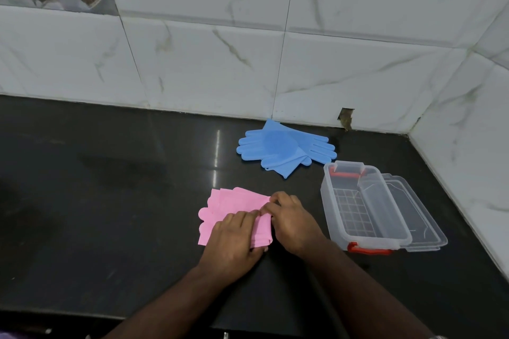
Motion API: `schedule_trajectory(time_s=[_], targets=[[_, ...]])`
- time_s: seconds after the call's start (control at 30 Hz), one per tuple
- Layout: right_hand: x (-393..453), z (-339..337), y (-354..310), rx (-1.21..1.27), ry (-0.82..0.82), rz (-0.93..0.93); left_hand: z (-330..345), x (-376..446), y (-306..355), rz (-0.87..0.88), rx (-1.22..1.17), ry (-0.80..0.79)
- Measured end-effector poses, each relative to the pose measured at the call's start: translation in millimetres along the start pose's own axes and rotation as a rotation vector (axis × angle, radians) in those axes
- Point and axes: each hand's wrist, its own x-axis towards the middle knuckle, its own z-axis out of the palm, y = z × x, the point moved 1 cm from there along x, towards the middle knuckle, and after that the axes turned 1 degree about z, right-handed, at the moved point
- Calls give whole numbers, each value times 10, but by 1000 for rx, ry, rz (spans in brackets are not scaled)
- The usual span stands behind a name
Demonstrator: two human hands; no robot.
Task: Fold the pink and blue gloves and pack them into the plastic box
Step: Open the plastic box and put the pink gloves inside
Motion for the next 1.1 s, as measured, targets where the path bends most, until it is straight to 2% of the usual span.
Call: schedule_trajectory(time_s=[0.1, 0.2, 0.27, 0.43, 0.5, 0.6, 0.7, 0.8, 0.93, 1.0, 1.1], targets=[[15, -40, 29, 95, 3, 41, -102, 13, 28, -2, -119, 89], [45, -100, 72, 215, 52, 70, -309, 83, 45, -110, -266, 156], [62, -212, 46, 343, 73, 110, -449, 158, 38, -196, -309, 158], [98, -580, -23, 681, 161, 213, -799, 384, 60, -193, -476, 142], [103, -740, -8, 876, 244, 250, -932, 461, 84, -243, -619, 181], [99, -897, 20, 1385, 309, 248, -1097, 555, 161, -330, -940, 234], [74, -859, 3, 1708, 85, 227, -1155, 627, 271, -458, -1306, 202], [30, -726, -78, 1728, -65, 251, -1075, 696, 260, -623, -1410, 220], [78, -547, -13, 1624, -18, 330, -957, 747, 153, -872, -1429, 185], [113, -509, 40, 1570, 18, 377, -935, 764, 117, -901, -1454, 112], [161, -481, 107, 1537, 90, 434, -933, 770, 93, -856, -1452, -45]])
